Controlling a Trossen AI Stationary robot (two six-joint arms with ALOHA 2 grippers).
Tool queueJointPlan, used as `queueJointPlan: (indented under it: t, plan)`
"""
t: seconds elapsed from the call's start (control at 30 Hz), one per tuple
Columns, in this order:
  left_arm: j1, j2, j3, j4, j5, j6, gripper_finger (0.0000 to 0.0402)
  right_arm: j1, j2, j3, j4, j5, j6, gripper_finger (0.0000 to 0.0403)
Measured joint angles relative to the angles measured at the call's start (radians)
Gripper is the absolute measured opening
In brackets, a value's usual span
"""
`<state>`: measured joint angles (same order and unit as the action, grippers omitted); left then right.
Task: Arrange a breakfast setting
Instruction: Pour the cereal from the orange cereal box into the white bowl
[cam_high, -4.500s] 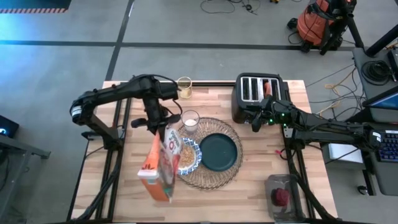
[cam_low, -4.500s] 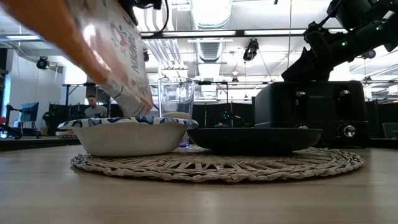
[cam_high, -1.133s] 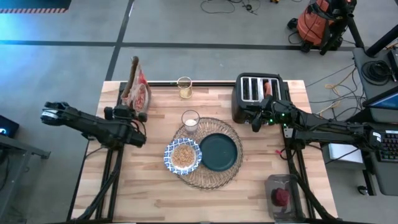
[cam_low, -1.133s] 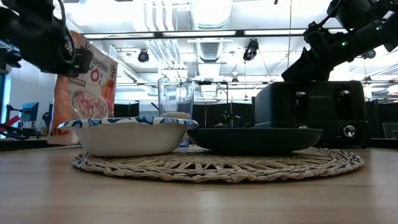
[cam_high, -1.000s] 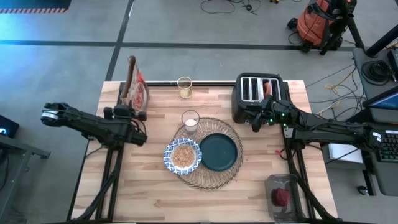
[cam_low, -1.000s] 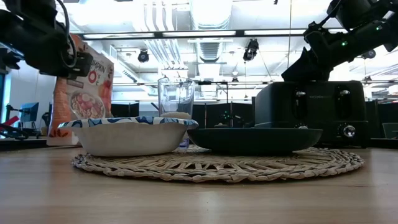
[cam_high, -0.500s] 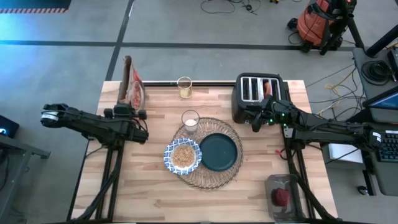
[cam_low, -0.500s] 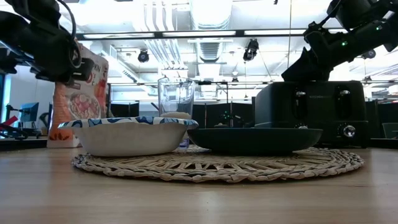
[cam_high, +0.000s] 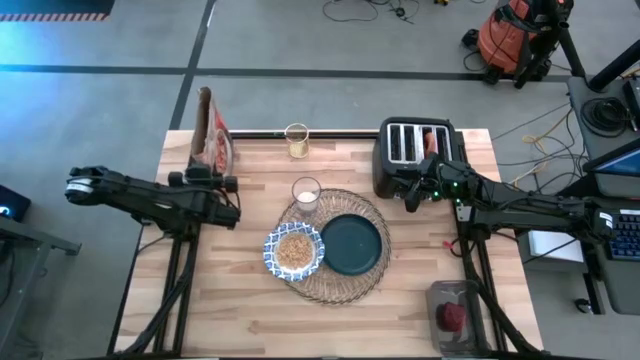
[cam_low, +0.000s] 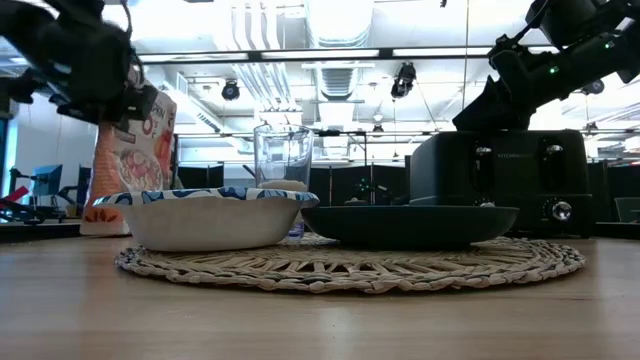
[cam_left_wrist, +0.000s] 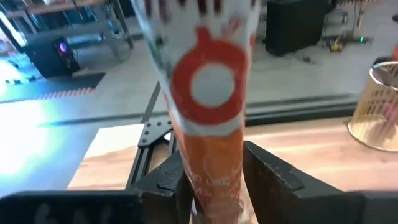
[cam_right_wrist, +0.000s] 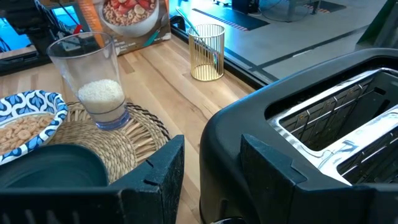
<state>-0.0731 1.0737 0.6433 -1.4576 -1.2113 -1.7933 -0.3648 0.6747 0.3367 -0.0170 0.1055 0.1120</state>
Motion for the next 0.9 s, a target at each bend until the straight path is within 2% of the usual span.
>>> queueJointPlan:
  t: [0.17,0.33,0.9]
  plan:
    - [0.000,0.000,0.104,-0.037,0.111,0.094,0.0122,0.000,0.000,0.000,0.000,0.000,0.000,0.0146]
    - [0.000,0.000,0.207,-0.114,0.201,0.111,0.0123,0.000,0.000,0.000,0.000,0.000,0.000,0.0146]
    - [0.000,-0.027,0.537,-0.113,0.212,0.494,0.0123,0.000,0.000,0.000,0.000,0.000,0.000,0.0146]
